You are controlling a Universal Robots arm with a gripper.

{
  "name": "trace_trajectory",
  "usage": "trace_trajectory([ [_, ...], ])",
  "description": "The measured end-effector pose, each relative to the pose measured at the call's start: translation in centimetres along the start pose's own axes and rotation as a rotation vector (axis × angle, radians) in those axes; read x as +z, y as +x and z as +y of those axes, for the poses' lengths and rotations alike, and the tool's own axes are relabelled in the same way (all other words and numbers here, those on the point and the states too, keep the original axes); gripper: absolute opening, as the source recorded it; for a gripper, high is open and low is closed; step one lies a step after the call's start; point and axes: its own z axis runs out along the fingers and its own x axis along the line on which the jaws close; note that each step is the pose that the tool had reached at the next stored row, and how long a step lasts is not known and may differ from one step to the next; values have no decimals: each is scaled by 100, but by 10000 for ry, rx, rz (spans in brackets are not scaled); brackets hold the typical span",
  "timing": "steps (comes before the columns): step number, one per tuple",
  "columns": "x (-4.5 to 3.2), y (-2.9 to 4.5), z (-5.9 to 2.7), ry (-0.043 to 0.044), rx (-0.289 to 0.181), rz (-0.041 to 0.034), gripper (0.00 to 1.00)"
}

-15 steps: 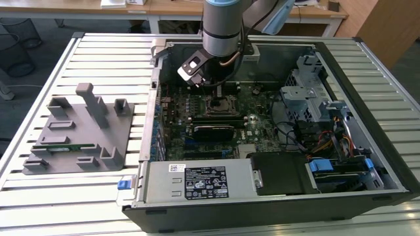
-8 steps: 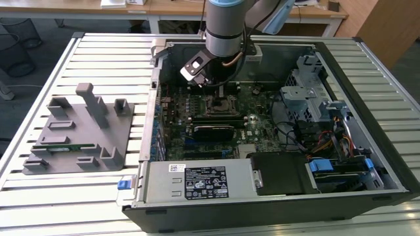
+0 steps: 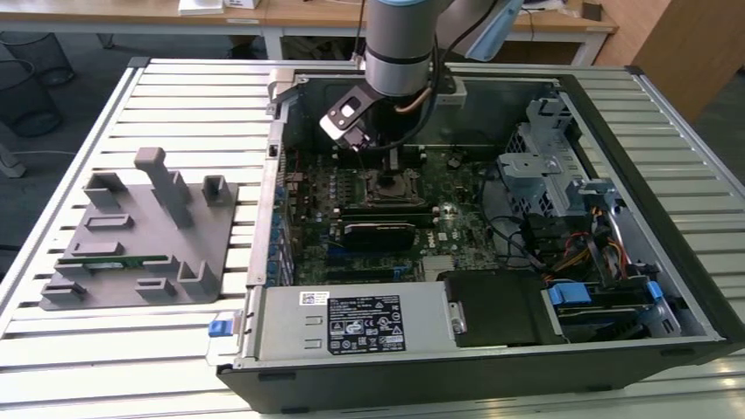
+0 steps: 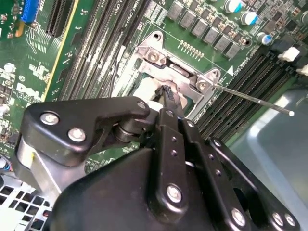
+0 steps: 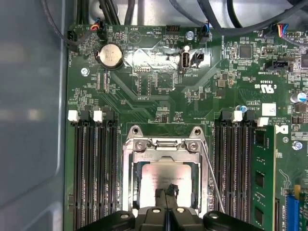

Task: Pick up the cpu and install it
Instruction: 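Close the cpu cover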

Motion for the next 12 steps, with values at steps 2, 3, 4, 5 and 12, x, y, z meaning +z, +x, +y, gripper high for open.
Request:
trace_trajectory([
  [2, -5, 1, 1, -14, -1, 2, 11],
  [3, -4, 1, 1, -24, -1, 4, 11],
  [4, -10, -1, 0, -27, 0, -2, 11],
  [5, -23, -1, 0, -36, 0, -1, 11],
  [12, -145, -2, 1, -50, 2, 58, 11],
])
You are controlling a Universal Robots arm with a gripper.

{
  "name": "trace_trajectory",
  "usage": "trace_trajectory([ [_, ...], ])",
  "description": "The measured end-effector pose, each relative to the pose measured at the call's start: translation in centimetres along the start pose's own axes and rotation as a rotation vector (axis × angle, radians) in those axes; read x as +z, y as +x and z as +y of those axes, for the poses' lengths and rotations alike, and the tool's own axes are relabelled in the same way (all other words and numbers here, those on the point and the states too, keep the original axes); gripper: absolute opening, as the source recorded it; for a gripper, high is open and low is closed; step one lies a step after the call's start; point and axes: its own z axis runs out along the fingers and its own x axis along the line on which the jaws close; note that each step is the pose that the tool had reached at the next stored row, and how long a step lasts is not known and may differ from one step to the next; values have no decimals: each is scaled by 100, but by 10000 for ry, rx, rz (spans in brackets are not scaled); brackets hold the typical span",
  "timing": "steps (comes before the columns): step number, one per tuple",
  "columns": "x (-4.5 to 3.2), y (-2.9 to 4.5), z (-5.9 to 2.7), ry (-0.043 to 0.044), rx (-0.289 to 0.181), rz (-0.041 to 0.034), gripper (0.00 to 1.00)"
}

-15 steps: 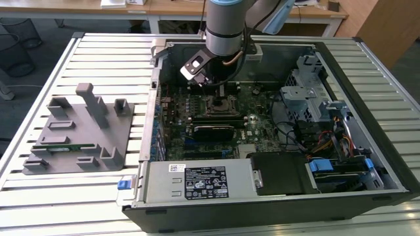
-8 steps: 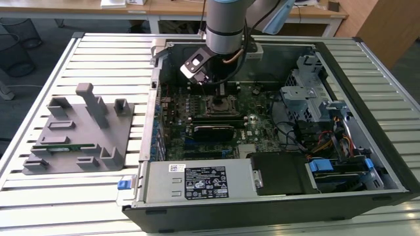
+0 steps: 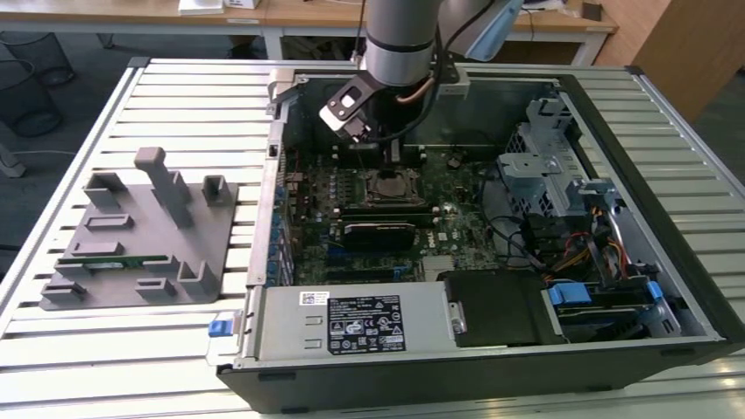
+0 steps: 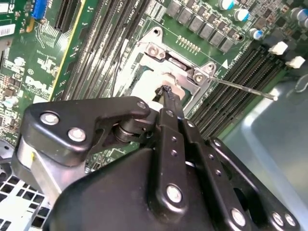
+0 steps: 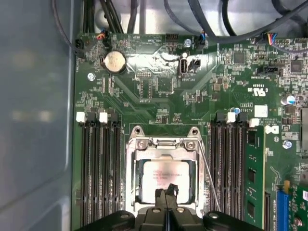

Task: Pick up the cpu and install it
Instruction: 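Close the cpu cover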

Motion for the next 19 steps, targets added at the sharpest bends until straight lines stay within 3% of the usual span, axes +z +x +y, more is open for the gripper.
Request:
trace_trajectory([
  [9, -103, -1, 4, -1, 0, 65, 11],
  [19, -215, -1, 9, 0, 0, 73, 11],
])
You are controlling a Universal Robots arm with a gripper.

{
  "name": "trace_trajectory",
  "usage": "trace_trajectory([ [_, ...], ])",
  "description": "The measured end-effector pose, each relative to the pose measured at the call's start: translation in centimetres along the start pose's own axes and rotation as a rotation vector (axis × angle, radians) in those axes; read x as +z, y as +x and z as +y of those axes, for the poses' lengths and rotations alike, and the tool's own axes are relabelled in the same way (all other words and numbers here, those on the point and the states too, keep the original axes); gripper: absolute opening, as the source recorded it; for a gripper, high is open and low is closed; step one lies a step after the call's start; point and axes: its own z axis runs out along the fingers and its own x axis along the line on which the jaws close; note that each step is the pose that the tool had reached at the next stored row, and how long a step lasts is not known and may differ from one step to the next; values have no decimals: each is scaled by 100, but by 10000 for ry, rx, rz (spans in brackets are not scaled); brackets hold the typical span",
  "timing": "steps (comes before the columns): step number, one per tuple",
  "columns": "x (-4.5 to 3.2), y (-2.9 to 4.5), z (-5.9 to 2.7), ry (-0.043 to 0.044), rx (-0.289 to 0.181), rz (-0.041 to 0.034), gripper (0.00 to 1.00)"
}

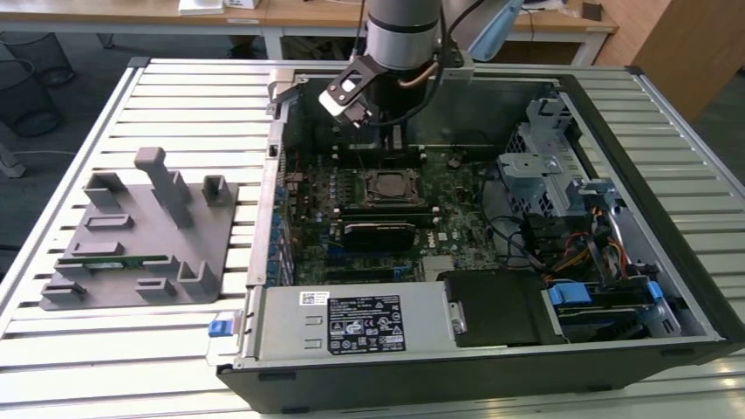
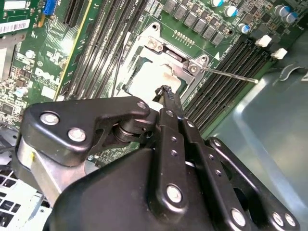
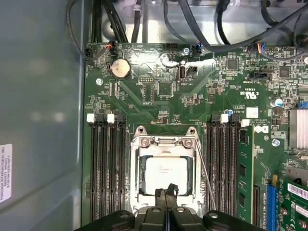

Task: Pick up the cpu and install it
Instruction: 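Install the first cpu locking lever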

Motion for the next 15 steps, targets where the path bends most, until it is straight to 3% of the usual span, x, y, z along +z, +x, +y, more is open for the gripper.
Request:
trace_trajectory([
  [11, -180, 0, 2, 0, 0, 2, 11],
  [15, -302, 0, 4, 0, 0, 15, 11],
])
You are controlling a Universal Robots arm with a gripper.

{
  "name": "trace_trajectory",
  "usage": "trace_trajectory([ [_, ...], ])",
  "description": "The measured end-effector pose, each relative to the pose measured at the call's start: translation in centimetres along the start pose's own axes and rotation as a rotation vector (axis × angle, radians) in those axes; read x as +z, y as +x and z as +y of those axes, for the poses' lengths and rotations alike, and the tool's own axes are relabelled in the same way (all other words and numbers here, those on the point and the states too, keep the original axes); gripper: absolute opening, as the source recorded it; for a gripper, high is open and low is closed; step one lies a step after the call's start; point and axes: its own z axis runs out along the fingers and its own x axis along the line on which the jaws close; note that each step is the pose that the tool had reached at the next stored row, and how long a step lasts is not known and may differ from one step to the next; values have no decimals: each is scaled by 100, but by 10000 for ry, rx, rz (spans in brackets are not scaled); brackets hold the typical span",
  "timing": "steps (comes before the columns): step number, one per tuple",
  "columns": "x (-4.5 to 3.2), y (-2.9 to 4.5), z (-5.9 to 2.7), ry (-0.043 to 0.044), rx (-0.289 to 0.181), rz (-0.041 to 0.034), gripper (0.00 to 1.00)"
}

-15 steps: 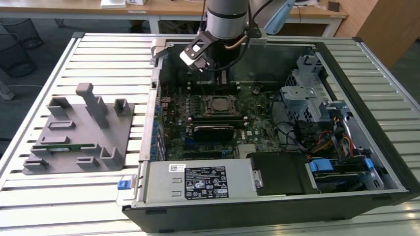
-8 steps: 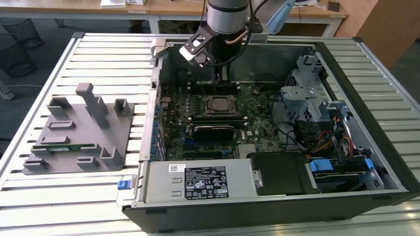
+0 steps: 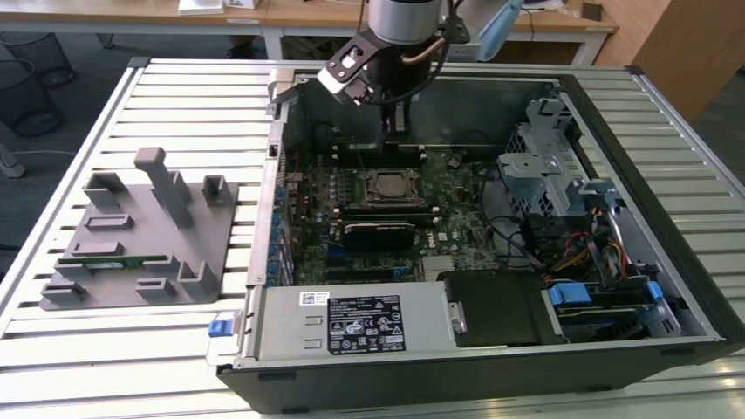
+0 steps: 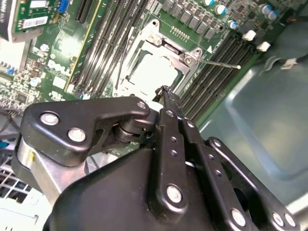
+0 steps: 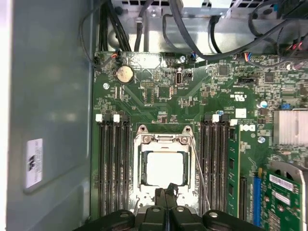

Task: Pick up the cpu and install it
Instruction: 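Install the first cpu locking lever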

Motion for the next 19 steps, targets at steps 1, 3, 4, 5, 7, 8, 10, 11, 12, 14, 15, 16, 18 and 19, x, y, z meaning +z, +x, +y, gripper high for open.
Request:
trace_trajectory([
  [1, -31, 0, 0, 0, 0, 9, 11],
  [3, -78, 0, 1, 0, 0, 24, 11],
  [4, -96, 0, 1, 0, 1, 28, 11],
  [5, -113, 0, 1, 0, 0, 29, 11],
  [7, -129, 0, -6, -1, 0, 33, 11],
  [8, -128, -1, -13, -3, -29, 36, 11],
  [10, -129, 0, -14, 0, -346, 38, 11],
  [11, -129, -1, -14, 1, -530, 39, 11],
  [12, -130, -1, -14, 2, -710, 40, 11],
  [14, -128, -1, -14, 5, -1086, 44, 11],
  [15, -127, -1, -14, 5, -1267, 46, 11],
  [16, -125, -1, -14, 5, -1446, 49, 11],
  [18, -120, -1, -14, 7, -1806, 54, 11],
  [19, -118, -1, -14, 8, -1986, 56, 11],
])
